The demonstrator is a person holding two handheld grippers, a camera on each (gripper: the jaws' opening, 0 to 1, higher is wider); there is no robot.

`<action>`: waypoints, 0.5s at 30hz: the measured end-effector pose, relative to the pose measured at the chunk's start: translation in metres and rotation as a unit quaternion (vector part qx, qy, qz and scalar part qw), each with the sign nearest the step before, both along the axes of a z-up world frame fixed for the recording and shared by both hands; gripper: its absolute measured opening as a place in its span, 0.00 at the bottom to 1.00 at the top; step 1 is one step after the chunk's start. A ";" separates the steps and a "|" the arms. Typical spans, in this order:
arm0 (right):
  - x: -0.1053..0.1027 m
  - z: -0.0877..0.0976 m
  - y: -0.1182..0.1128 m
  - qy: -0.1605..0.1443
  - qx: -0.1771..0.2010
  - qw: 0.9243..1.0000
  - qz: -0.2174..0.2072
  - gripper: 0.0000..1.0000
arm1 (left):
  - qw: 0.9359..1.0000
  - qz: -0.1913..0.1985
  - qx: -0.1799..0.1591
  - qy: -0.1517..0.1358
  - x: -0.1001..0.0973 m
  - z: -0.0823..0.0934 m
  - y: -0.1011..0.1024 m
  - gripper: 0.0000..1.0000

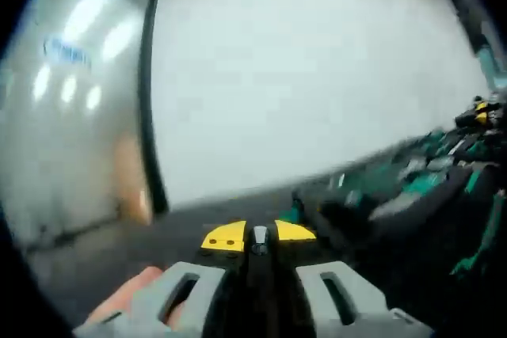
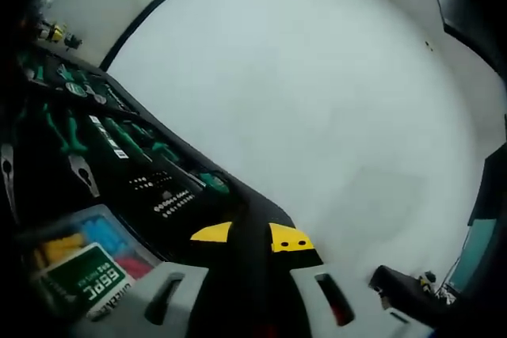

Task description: Pick up the tools and put them into their designated positions in the toolbox.

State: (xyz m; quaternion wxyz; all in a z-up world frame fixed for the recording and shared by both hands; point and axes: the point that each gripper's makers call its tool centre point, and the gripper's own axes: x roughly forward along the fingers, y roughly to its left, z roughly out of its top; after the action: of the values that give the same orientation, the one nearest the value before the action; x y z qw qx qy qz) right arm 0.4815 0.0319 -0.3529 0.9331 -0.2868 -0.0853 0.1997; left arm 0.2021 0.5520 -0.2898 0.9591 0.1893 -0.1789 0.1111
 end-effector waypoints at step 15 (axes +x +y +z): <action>-0.084 0.065 0.080 0.005 0.092 0.981 0.173 0.14 | 0.981 -0.137 0.110 0.081 0.038 0.025 -0.190 0.07</action>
State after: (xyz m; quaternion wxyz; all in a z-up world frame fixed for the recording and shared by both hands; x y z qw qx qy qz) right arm 0.3980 0.1119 -0.2880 0.9072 -0.1797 -0.1470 0.3508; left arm 0.2405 0.3625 -0.2647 0.9499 0.2753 -0.1363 -0.0575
